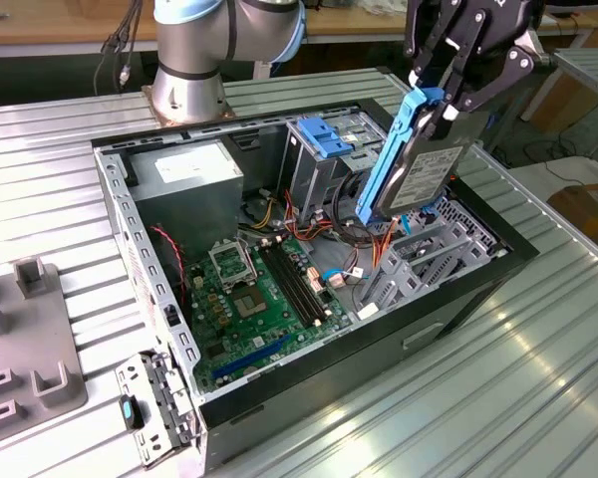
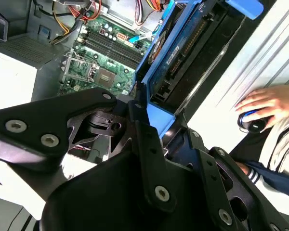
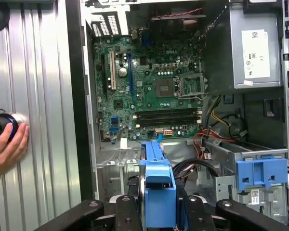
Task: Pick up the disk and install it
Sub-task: 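Pick up the disk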
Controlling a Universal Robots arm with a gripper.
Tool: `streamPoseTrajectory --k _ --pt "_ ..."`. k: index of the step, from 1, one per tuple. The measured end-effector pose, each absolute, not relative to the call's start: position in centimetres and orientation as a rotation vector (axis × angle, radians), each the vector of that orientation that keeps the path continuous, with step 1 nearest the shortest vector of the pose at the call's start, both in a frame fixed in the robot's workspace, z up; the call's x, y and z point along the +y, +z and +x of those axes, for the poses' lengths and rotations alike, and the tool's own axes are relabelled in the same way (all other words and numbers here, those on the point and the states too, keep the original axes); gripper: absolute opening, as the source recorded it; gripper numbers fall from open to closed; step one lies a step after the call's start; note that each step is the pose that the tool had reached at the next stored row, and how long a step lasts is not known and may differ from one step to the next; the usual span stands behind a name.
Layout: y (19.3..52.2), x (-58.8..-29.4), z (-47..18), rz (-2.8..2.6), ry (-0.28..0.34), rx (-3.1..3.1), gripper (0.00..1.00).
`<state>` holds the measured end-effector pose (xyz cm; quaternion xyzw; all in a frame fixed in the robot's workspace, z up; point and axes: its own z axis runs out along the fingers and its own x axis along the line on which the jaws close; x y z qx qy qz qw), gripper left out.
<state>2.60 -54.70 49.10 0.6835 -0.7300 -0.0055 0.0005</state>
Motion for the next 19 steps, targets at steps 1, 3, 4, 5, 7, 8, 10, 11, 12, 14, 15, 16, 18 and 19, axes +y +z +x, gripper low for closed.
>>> streamPoseTrajectory --k 1,3,4,5,7,8,10,11,12,14,15,16,18,19 --pt "49.1 -55.4 2.6 2.147 -0.017 -2.293 0.37" --pt "49.1 -55.5 2.7 2.147 -0.017 -2.292 0.37" --pt "49.1 -55.6 2.7 2.147 -0.018 -2.293 0.37" --pt "49.1 -55.6 2.8 2.147 -0.018 -2.293 0.37" --pt "49.2 -55.6 2.8 2.148 -0.021 -2.294 0.37" --pt "49.2 -55.6 2.8 2.148 -0.023 -2.295 0.37" --pt "49.3 -55.6 2.8 2.151 -0.029 -2.297 0.37" --pt "49.4 -55.6 2.8 2.154 -0.036 -2.300 0.37" --pt "49.5 -55.6 2.8 2.155 -0.040 -2.302 0.37" --pt "49.5 -55.7 3.3 2.154 -0.050 -2.301 0.37" --pt "49.5 -55.8 3.9 2.152 -0.056 -2.298 0.37" --pt "49.5 -55.8 4.5 2.150 -0.060 -2.296 0.37" --pt "49.5 -55.9 5.5 2.148 -0.064 -2.294 0.37" --pt "49.5 -56.1 6.3 2.146 -0.068 -2.293 0.37"
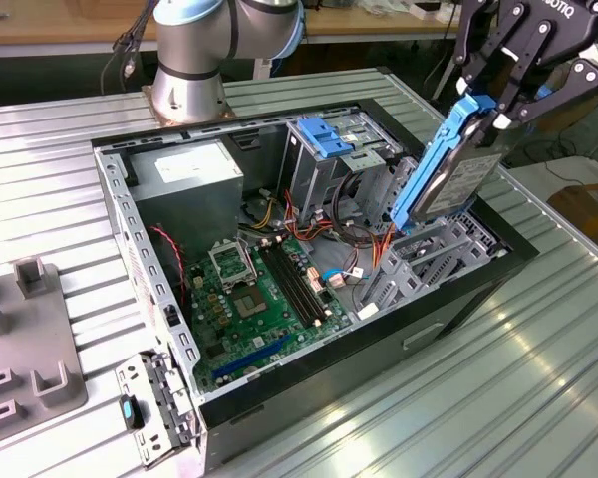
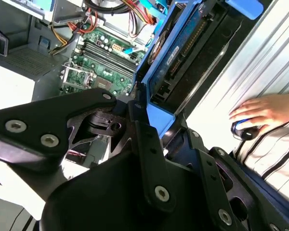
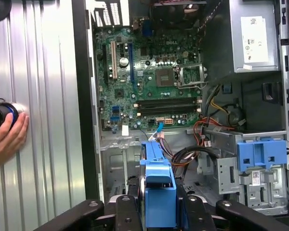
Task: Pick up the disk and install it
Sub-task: 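Pick up the disk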
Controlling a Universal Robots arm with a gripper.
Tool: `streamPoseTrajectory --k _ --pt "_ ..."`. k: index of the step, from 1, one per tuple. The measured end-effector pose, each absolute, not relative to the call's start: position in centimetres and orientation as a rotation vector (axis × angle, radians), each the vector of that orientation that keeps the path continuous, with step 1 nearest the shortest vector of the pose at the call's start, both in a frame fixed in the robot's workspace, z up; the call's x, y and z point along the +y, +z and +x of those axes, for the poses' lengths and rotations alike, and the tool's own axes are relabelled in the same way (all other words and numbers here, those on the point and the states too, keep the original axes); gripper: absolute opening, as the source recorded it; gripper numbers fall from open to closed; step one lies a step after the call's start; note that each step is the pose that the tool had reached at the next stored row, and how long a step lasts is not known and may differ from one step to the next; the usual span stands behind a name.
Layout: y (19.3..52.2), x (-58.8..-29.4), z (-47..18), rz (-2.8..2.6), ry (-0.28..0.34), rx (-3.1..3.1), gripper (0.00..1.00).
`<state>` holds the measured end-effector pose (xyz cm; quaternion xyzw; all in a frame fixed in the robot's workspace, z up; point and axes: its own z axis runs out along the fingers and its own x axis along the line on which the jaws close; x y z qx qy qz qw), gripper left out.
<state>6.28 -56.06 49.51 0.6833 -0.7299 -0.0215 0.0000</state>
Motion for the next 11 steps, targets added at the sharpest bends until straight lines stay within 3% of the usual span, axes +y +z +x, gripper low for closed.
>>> streamPoseTrajectory --k 2,11 --pt "49.4 -57.8 6.6 2.147 -0.069 -2.293 0.37" --pt "48.3 -57.9 7.4 2.145 -0.072 -2.291 0.37"
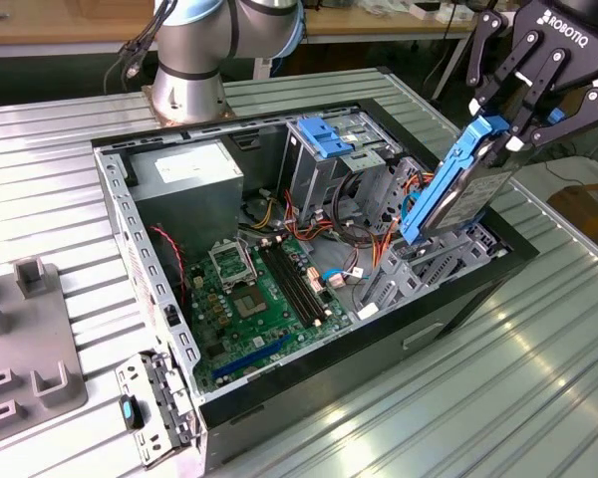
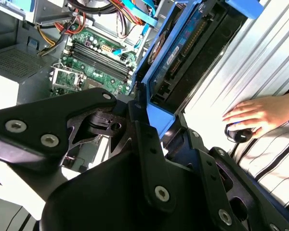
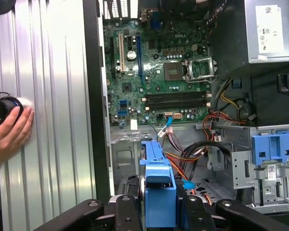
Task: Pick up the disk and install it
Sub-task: 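Pick up the disk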
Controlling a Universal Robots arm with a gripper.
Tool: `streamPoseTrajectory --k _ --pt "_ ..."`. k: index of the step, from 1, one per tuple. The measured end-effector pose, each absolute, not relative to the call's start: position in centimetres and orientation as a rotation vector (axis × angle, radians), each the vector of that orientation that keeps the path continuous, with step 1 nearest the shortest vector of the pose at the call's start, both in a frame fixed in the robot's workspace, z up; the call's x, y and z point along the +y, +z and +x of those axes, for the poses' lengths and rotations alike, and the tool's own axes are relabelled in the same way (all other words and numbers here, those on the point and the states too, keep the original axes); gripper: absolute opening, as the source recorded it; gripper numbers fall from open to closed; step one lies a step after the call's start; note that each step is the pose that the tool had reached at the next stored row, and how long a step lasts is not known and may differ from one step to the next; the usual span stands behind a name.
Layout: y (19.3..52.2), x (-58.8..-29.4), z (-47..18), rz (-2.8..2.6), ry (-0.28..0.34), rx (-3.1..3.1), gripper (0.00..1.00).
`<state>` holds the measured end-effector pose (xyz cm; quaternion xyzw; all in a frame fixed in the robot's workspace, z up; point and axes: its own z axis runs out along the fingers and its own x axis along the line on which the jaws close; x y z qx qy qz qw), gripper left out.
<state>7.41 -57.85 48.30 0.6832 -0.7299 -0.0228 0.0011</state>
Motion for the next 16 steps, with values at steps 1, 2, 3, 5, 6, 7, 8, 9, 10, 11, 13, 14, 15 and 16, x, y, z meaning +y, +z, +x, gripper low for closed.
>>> streamPoseTrajectory --k 1,2,3,5,6,7,8,9,10,11,13,14,15,16 --pt "48.30 -57.86 7.42 2.145 -0.072 -2.291 0.37" --pt "48.30 -57.85 7.43 2.145 -0.072 -2.291 0.37" --pt "48.29 -57.86 7.43 2.145 -0.072 -2.291 0.37" --pt "48.30 -57.86 7.45 2.145 -0.072 -2.291 0.37" --pt "48.29 -57.86 7.45 2.145 -0.072 -2.291 0.37" --pt "48.28 -57.86 7.45 2.145 -0.072 -2.291 0.37" --pt "48.15 -57.86 7.46 2.145 -0.072 -2.291 0.37" --pt "48.06 -57.86 7.47 2.145 -0.072 -2.291 0.37" --pt "48.02 -57.86 7.47 2.145 -0.072 -2.291 0.37" --pt "48.02 -57.86 7.47 2.145 -0.072 -2.291 0.37" --pt "47.80 -57.86 7.47 2.145 -0.072 -2.291 0.37" --pt "47.70 -57.86 7.47 2.145 -0.072 -2.291 0.37" --pt "47.65 -57.86 7.47 2.145 -0.072 -2.291 0.37" --pt "47.39 -57.86 7.47 2.145 -0.072 -2.291 0.37"
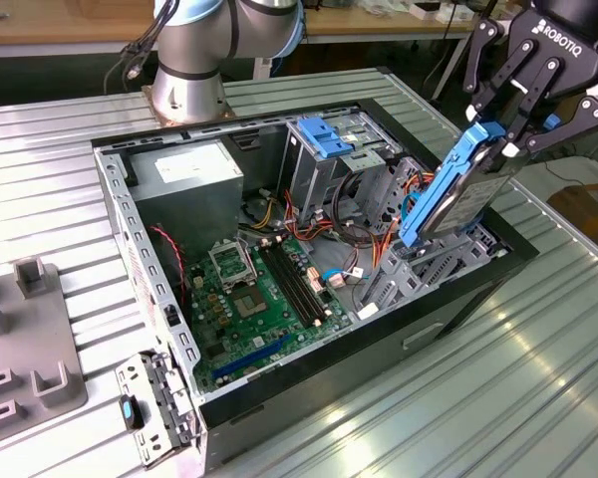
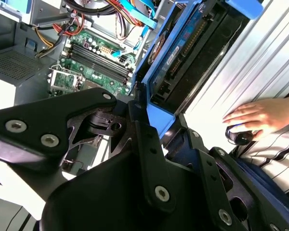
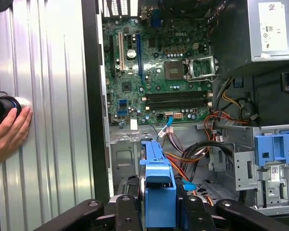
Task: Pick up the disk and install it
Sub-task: 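Pick up the disk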
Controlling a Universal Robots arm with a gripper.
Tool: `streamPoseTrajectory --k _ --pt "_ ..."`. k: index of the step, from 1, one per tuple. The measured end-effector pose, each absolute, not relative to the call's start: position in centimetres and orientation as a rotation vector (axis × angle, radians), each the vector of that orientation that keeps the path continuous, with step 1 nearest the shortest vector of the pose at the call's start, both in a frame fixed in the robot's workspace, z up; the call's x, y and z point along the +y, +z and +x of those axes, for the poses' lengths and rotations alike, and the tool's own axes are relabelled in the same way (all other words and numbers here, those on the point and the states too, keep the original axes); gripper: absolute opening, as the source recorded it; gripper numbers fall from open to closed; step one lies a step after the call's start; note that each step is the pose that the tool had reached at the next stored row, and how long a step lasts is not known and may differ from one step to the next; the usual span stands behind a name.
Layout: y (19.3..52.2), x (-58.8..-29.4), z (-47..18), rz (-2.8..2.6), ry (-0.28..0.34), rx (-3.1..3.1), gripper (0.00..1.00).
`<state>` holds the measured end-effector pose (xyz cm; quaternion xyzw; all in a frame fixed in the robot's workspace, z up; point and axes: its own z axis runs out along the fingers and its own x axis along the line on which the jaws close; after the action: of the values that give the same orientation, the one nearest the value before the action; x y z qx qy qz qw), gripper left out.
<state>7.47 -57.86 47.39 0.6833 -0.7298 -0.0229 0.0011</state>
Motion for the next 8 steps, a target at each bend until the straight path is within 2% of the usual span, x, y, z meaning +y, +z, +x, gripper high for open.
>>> streamPoseTrajectory --k 8 --pt "46.65 -57.87 7.13 2.192 -0.053 -2.270 0.37"
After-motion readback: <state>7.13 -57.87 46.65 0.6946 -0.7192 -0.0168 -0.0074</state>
